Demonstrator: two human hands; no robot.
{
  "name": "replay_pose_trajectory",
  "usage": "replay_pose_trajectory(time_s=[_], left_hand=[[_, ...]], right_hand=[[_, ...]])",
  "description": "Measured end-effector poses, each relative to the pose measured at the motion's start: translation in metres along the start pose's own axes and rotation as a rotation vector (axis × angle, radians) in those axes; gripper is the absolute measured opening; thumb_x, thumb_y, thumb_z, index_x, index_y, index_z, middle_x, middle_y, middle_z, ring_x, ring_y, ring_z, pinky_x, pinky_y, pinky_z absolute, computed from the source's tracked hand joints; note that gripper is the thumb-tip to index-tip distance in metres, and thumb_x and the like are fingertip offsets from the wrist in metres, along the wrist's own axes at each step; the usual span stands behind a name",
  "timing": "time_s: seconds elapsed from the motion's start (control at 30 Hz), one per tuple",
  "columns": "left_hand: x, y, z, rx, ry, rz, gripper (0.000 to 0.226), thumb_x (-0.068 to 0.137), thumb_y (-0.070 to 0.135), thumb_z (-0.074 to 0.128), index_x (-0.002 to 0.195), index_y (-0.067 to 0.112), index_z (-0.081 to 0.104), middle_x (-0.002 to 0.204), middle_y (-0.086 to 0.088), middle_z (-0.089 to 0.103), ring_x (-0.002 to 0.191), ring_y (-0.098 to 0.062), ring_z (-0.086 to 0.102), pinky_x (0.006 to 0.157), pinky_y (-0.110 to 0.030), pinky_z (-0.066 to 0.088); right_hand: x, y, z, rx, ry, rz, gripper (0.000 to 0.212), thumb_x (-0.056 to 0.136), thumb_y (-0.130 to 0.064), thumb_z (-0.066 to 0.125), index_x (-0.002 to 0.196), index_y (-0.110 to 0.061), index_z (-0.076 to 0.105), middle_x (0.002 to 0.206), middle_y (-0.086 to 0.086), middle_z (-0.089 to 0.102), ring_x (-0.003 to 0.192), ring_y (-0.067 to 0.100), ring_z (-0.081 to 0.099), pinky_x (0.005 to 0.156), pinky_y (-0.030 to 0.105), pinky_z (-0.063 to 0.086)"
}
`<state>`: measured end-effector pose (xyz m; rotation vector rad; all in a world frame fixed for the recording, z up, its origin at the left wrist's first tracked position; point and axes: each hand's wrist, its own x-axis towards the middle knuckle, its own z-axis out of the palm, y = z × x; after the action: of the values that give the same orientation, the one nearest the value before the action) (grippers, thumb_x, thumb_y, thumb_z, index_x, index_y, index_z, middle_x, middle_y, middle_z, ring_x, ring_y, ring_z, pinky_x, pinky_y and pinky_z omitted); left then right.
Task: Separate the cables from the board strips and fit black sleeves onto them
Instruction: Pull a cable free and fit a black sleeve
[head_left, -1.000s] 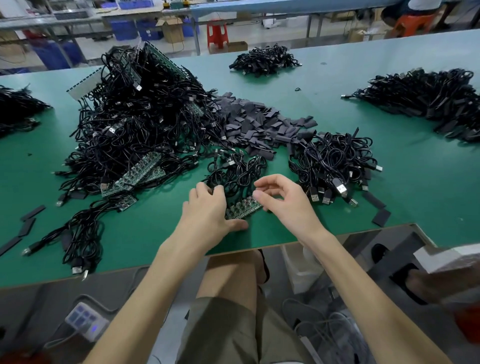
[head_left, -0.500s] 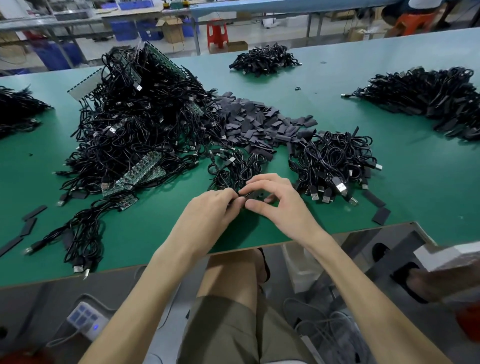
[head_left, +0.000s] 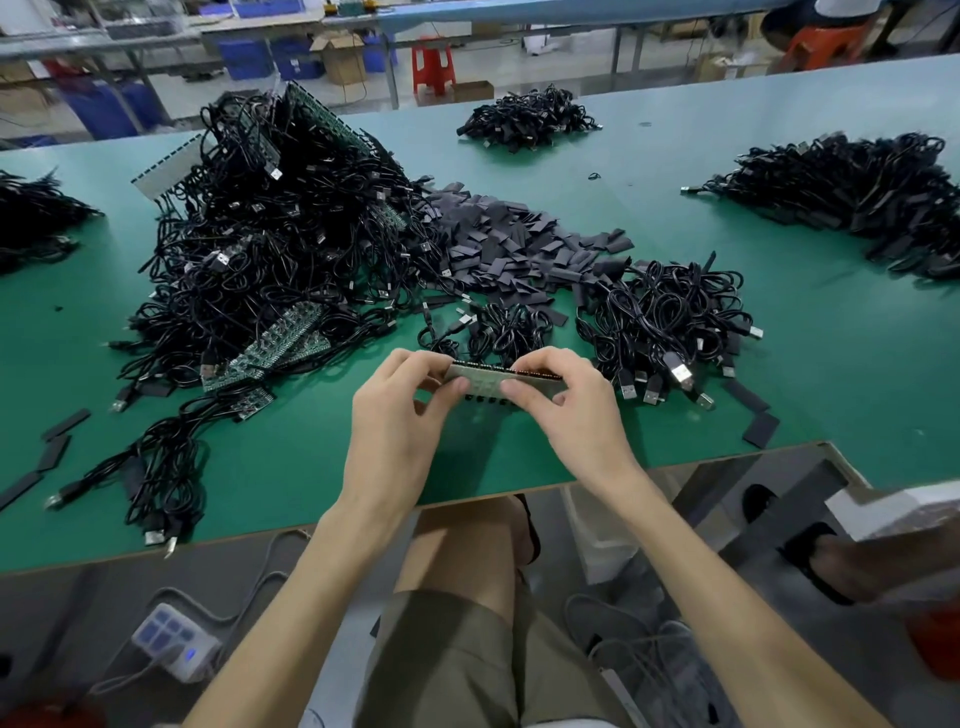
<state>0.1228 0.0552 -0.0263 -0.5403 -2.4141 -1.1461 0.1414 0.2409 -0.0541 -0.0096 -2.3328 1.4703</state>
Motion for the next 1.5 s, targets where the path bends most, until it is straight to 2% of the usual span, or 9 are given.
replay_pose_trajectory(time_s=[0.23,0.43,0.63,0.73,0.87,0.97,1.17,1.37,1.5], left_hand=[[0.006,0.005,0.002,-0.091,0.036,-0.036,0.011,0.086,0.01,0.079,0.086,0.017,0.07,0.083,0.006,0.065,0.079,-0.005,0.063,0.073,-0.014,0.048],[0.011,0.004,0.013,-0.068,0.073,-0.024,0.03,0.084,-0.014,0.068,0.077,0.012,0.053,0.077,0.0,0.056,0.075,-0.018,0.06,0.068,-0.033,0.049],[0.013,0.004,0.021,-0.086,0.091,-0.079,0.046,0.083,-0.015,0.064,0.072,0.026,0.046,0.076,0.004,0.059,0.074,-0.009,0.06,0.065,-0.023,0.046],[0.013,0.004,0.022,-0.098,0.089,-0.1,0.043,0.083,-0.014,0.064,0.072,0.025,0.047,0.077,0.001,0.061,0.075,-0.011,0.062,0.067,-0.031,0.049],[0.013,0.007,0.023,-0.113,0.102,-0.11,0.043,0.08,-0.018,0.061,0.072,0.022,0.049,0.076,0.001,0.062,0.075,-0.006,0.062,0.066,-0.02,0.048],[0.014,0.008,0.024,-0.118,0.105,-0.125,0.04,0.08,-0.018,0.06,0.072,0.02,0.05,0.076,-0.001,0.063,0.075,-0.009,0.063,0.066,-0.025,0.049],[0.015,0.01,0.024,-0.125,0.105,-0.132,0.04,0.079,-0.02,0.057,0.071,0.019,0.052,0.076,-0.003,0.065,0.075,-0.01,0.064,0.066,-0.018,0.048],[0.017,0.011,0.024,-0.125,0.1,-0.141,0.033,0.08,-0.019,0.058,0.073,0.013,0.054,0.076,-0.004,0.066,0.077,-0.017,0.067,0.07,-0.033,0.053],[0.017,0.011,0.025,-0.12,0.096,-0.146,0.031,0.08,-0.017,0.06,0.073,0.012,0.055,0.075,-0.003,0.066,0.076,-0.018,0.066,0.069,-0.034,0.052]], right_hand=[[-0.001,-0.001,0.001,-0.072,-0.011,-0.087,0.012,0.092,-0.03,0.077,0.099,-0.022,0.074,0.097,-0.013,0.064,0.104,0.016,0.054,0.08,0.029,0.041],[-0.003,-0.001,0.003,-0.092,0.006,-0.142,0.012,0.091,-0.03,0.078,0.091,-0.023,0.069,0.09,-0.015,0.061,0.096,0.01,0.055,0.085,0.025,0.042],[-0.003,0.001,0.002,-0.1,0.04,-0.16,0.026,0.091,-0.029,0.077,0.078,-0.02,0.057,0.081,-0.01,0.053,0.083,0.013,0.053,0.074,0.034,0.045],[-0.004,0.0,0.002,-0.094,0.041,-0.151,0.027,0.092,-0.029,0.077,0.077,-0.02,0.057,0.08,-0.01,0.052,0.082,0.013,0.053,0.073,0.033,0.043],[-0.004,0.0,0.001,-0.091,0.043,-0.141,0.026,0.092,-0.029,0.077,0.077,-0.018,0.058,0.08,-0.01,0.053,0.083,0.013,0.053,0.074,0.032,0.043],[-0.004,-0.001,0.001,-0.096,0.043,-0.138,0.026,0.092,-0.029,0.076,0.078,-0.018,0.058,0.081,-0.01,0.053,0.083,0.014,0.053,0.074,0.034,0.044],[-0.005,-0.002,0.0,-0.088,0.04,-0.133,0.026,0.092,-0.028,0.076,0.078,-0.017,0.058,0.08,-0.011,0.053,0.083,0.012,0.052,0.075,0.034,0.043],[-0.005,-0.003,-0.001,-0.077,0.046,-0.131,0.027,0.092,-0.026,0.076,0.077,-0.016,0.057,0.08,-0.011,0.052,0.081,0.012,0.051,0.073,0.033,0.042],[-0.005,-0.003,0.0,-0.079,0.049,-0.132,0.027,0.093,-0.026,0.076,0.077,-0.016,0.056,0.08,-0.01,0.052,0.081,0.013,0.051,0.073,0.035,0.044]])
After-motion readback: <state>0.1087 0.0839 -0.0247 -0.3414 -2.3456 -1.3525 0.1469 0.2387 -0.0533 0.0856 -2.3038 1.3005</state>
